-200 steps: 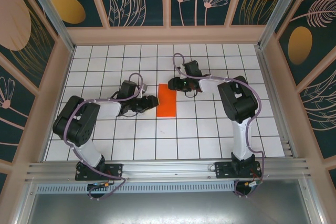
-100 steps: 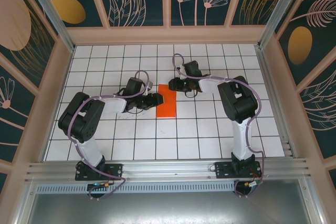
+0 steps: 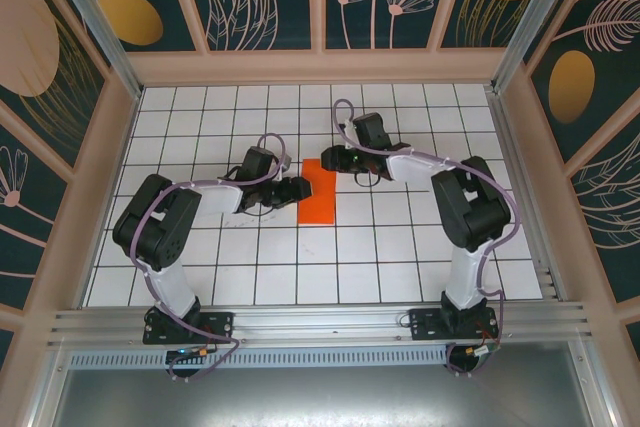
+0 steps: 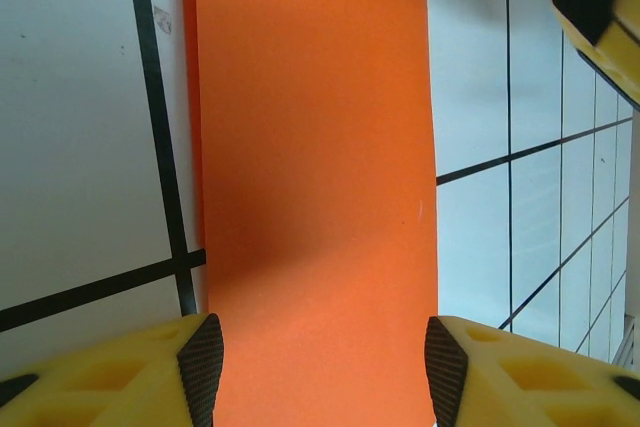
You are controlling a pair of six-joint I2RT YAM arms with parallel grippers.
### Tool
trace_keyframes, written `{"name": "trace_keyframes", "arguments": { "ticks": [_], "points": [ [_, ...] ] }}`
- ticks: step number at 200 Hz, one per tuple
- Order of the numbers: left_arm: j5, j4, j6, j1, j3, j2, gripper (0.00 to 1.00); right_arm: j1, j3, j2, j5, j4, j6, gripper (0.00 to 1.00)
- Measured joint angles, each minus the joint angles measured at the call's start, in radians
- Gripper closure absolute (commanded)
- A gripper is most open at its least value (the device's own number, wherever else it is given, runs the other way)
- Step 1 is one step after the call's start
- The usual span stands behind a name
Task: Fold a paper plane with a square sheet of paper (fold left side to right side)
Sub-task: Third fold the triangle at the center of the table.
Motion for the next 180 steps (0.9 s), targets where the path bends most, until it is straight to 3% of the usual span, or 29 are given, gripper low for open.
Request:
{"name": "trace_keyframes", "arguments": {
  "ticks": [56,132,180],
  "points": [
    [-0.016,-0.011,0.006,0.0,0.0,-0.001,0.39,0.054,-0.055,0.016,-0.005,0.007,0.025,0.57],
    [-0.02,-0.023,0.014,-0.005,0.003,-0.001,0.4,0.049,-0.04,0.082,0.051,-0.027,-0.01,0.73],
    [-0.006,-0.041,0.014,-0.021,0.022,0.01,0.41,0.049,-0.039,0.082,0.058,-0.031,-0.035,0.74]
  ]
}}
